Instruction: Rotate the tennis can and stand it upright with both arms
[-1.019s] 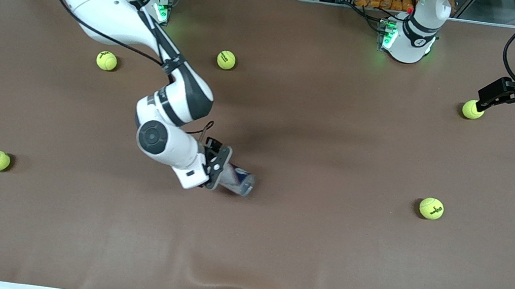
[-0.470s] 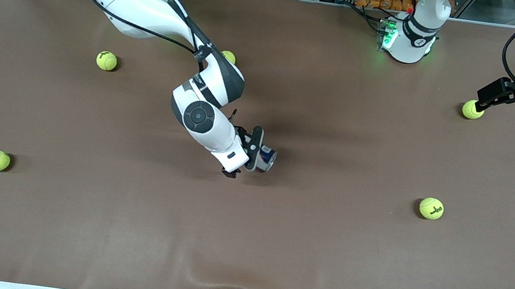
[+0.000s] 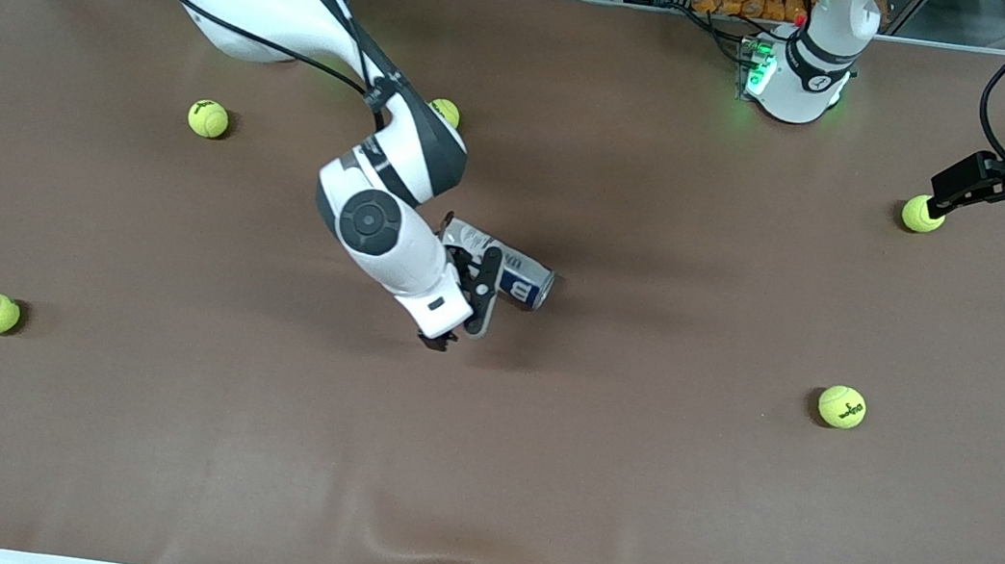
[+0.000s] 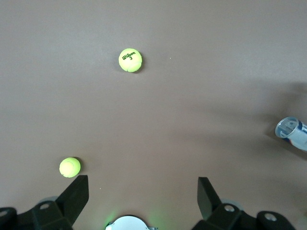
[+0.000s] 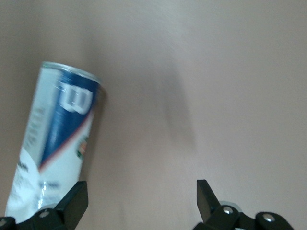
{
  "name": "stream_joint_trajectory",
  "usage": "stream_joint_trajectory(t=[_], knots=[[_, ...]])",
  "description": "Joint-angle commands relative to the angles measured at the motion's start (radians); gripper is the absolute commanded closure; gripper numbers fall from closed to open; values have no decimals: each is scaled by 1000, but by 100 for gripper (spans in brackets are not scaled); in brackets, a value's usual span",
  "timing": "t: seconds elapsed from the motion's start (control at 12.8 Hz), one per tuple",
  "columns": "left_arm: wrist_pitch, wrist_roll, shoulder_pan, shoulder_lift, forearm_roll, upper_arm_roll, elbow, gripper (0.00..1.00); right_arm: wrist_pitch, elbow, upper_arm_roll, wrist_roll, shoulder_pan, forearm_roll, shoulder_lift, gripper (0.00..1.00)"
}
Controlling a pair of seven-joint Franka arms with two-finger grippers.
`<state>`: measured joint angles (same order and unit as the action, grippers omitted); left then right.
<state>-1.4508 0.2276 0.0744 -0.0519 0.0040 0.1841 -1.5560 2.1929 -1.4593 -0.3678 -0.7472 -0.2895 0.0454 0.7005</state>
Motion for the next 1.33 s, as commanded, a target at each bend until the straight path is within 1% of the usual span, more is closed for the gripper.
stream_joint_trajectory(t=[0.0,0.08,0.24,0.31,0.47,0.55,0.71,0.78,0.86,0.94,1.1,1.25], knots=[[7,-19,1,4,4,3,13,0,-73,-24,-22,92,108,4,-73,0],[7,-17,1,7,2,3,13,0,-105,-24,-20,154,143,4,-99,0],[4,-19,1,17,-1,3,13,0,-192,-24,-20,344,235,4,-142,0],[3,-17,1,18,-1,3,13,0,-232,-27,-2,379,257,4,-185,0],[1,-17,-1,24,-4,3,14,0,-303,-26,81,375,297,2,-242,0],[1,-17,-1,26,-4,3,13,0,-341,-26,136,376,308,2,-272,0],[1,-19,-2,29,-4,3,13,0,-410,-23,254,376,300,-28,-338,0],[1,-19,-5,37,-4,5,13,0,-448,-32,330,376,274,-39,-383,0],[0,-17,-11,38,-4,5,14,0,-506,-36,381,384,254,-47,-426,0],[-3,-17,-22,38,-6,5,14,0,-545,-36,409,385,253,-50,-467,0],[-3,-17,-27,50,-16,5,11,0,-617,-35,412,402,286,-52,-547,0],[-2,-17,-28,63,-45,6,-5,0,-689,-38,414,480,306,-65,-617,0]])
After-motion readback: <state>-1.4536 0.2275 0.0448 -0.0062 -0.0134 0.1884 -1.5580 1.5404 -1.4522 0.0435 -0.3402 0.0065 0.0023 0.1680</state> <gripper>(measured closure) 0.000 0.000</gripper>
